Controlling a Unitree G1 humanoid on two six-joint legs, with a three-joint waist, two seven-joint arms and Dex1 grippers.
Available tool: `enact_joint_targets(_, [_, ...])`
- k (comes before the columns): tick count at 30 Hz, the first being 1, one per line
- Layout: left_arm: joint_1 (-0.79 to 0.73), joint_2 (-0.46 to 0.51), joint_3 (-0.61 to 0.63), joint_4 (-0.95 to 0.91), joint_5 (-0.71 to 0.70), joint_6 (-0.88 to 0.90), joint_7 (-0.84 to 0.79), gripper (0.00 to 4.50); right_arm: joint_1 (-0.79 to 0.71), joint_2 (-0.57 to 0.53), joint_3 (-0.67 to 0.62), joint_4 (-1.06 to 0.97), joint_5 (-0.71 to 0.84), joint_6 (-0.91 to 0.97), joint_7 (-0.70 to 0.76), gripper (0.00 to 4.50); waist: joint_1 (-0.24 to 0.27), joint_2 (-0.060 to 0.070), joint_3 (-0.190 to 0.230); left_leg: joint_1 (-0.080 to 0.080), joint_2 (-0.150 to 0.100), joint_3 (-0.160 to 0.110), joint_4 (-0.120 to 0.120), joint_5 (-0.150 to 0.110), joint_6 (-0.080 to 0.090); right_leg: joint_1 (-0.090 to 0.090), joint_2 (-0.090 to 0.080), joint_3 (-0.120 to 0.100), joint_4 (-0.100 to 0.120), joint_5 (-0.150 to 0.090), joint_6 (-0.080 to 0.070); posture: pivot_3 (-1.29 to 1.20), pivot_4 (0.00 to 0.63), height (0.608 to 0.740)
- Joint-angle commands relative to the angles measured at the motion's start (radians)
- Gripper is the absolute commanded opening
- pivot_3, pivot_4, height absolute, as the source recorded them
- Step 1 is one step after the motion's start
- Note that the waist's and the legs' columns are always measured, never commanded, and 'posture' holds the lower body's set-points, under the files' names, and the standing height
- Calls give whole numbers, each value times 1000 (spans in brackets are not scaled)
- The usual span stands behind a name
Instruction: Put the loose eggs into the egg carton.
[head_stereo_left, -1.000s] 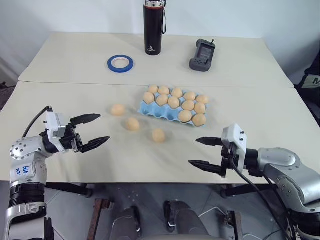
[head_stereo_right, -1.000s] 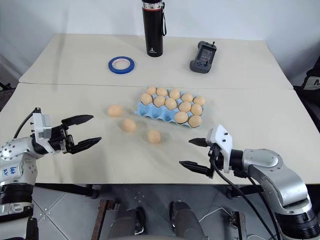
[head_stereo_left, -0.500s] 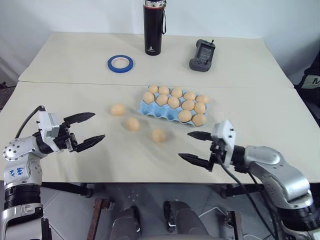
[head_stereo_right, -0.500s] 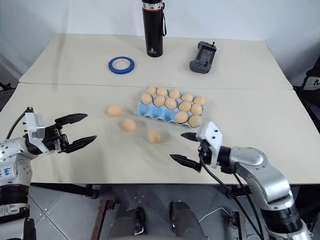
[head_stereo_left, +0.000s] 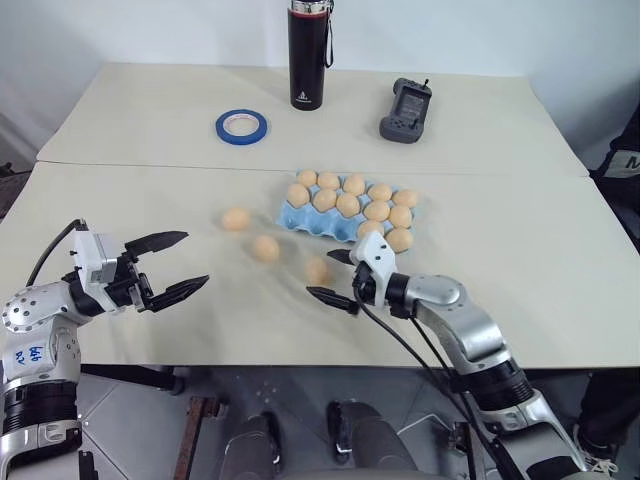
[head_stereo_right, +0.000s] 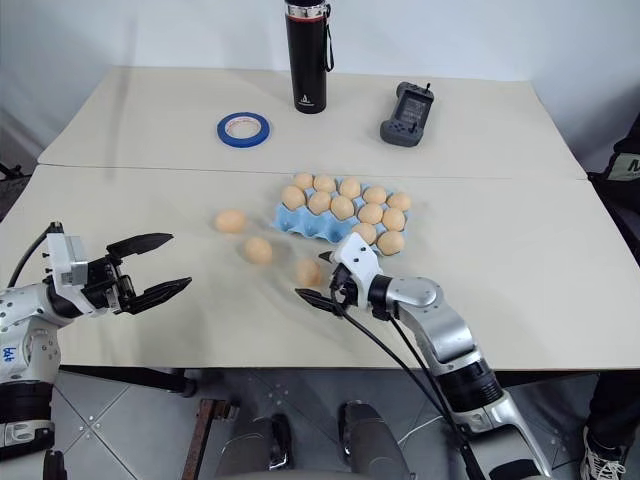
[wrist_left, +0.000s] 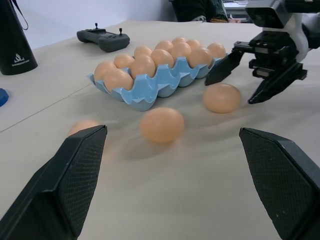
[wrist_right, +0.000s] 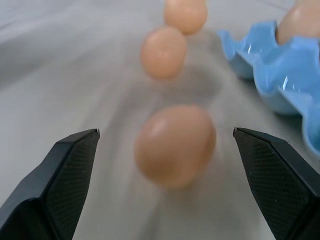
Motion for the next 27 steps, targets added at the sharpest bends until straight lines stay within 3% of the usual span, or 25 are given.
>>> enact_joint_targets(1, [7,13,28,-33,-26,-3,9,4500,-34,49,-5,47,-25,-43,-46,4481,-1,0,0,0,0,0,0,0,0,0,0,0,0,0,0,0,150,740])
enact_joint_targets(3, [8,12,27,-34,-26,-4,10,4500,-48,70,-9,83,-47,-56,-67,4481,-2,0,0,0,0,0,0,0,0,0,0,0,1,0,0,0,150,740])
enact_joint_targets(6, [10,10,27,-41,-29,-3,12,4500,-56,80,-18,98,-60,-54,-80,3908,-1,0,0,0,0,0,0,0,-1,0,0,0,1,0,0,0,150,740])
enact_joint_targets(11, [15,10,26,-45,-31,-5,13,4500,-47,67,-34,20,-37,-30,-61,2237,-2,0,0,0,0,0,0,0,-1,0,0,0,0,0,0,0,150,740])
enact_joint_targets(13, [16,10,26,-46,-32,-5,15,4500,-45,62,-39,-11,-29,-20,-55,1842,-2,0,0,0,0,0,0,0,-1,0,0,0,1,0,0,0,150,740])
enact_joint_targets(18, [19,5,23,-50,-34,-5,15,4500,-121,51,-115,-80,18,45,-76,1751,-2,0,0,0,0,0,0,0,0,0,0,0,1,0,0,0,150,740])
enact_joint_targets(27, [9,-10,10,-48,-27,-4,24,4500,-254,27,-157,165,-49,-80,-79,1696,-2,0,0,0,0,-1,-1,0,0,0,0,-1,0,0,-2,0,150,740])
